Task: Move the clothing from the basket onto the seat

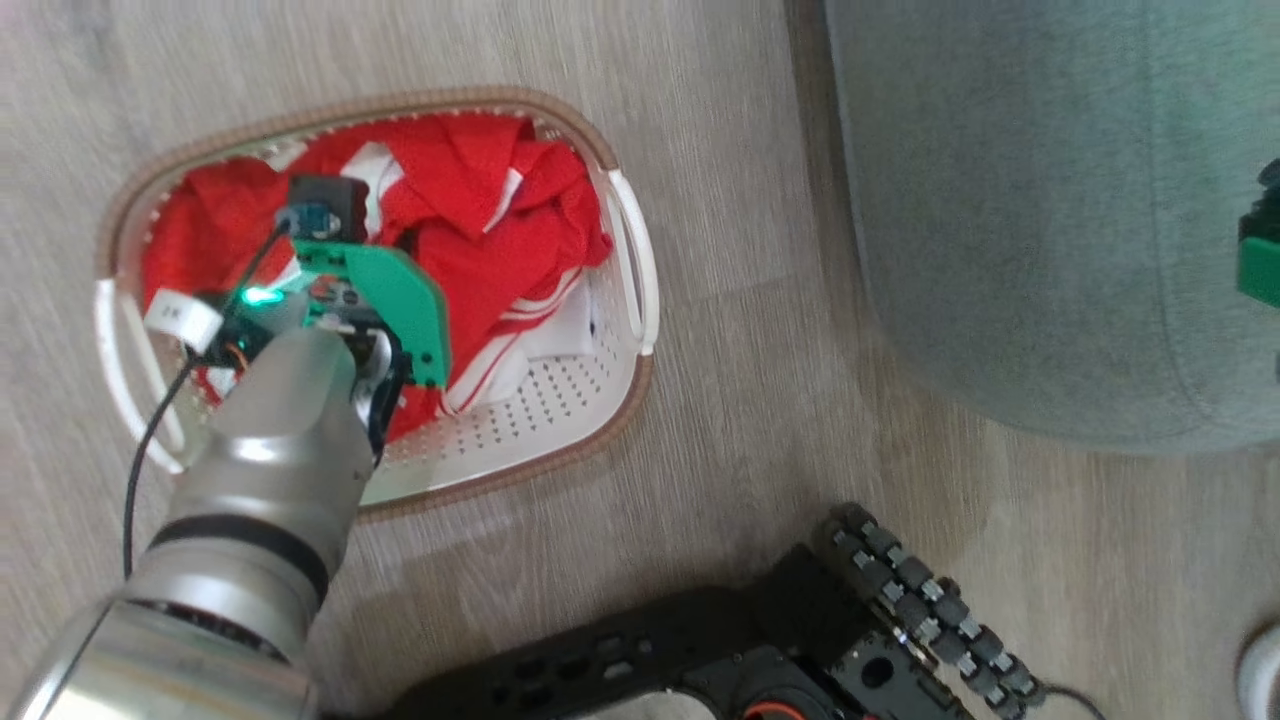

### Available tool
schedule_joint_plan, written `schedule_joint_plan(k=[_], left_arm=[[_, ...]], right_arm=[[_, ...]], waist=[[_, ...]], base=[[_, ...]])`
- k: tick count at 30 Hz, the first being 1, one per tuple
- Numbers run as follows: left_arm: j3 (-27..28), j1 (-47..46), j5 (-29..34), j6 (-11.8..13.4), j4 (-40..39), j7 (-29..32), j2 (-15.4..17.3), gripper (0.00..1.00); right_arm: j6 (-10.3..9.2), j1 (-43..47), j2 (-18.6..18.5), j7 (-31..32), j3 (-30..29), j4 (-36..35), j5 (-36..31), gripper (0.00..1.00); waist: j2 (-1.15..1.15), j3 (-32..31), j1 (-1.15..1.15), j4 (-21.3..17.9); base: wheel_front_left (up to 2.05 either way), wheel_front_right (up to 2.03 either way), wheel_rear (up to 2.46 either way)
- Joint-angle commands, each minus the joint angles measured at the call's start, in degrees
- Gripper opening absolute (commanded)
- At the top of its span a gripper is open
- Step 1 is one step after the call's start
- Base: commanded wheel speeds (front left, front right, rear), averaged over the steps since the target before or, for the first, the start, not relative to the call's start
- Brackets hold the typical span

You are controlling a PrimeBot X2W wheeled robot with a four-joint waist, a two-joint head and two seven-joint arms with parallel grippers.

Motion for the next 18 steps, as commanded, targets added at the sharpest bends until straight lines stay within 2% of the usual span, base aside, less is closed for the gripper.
schedule_joint_plan(k=[1, 7, 18], left_arm=[[0.55, 2.59, -0.36, -0.30, -0.49, -1.00, 0.19, 0.00], [0.17, 6.39, -2.08, -2.19, -0.65, -5.20, -0.09, 0.00], [-4.75, 15.21, -7.24, -4.65, -8.88, -9.06, -0.13, 0.00]], right_arm=[[-0.01, 1.89, -0.23, -0.28, 0.29, -1.49, 0.43, 1.00], [-0.01, 3.82, -0.10, -0.28, 1.38, -0.21, 0.15, 1.00], [-0.01, 9.81, 0.37, -0.28, 3.44, 2.86, 0.28, 1.00]], waist=[[0.00, -2.37, 0.00, 0.55], [0.00, -9.94, 0.00, 1.96], [0.00, -24.76, 0.00, 5.78]], base=[[0.00, 0.00, 0.00], [0.00, 0.00, 0.00], [0.00, 0.00, 0.00]])
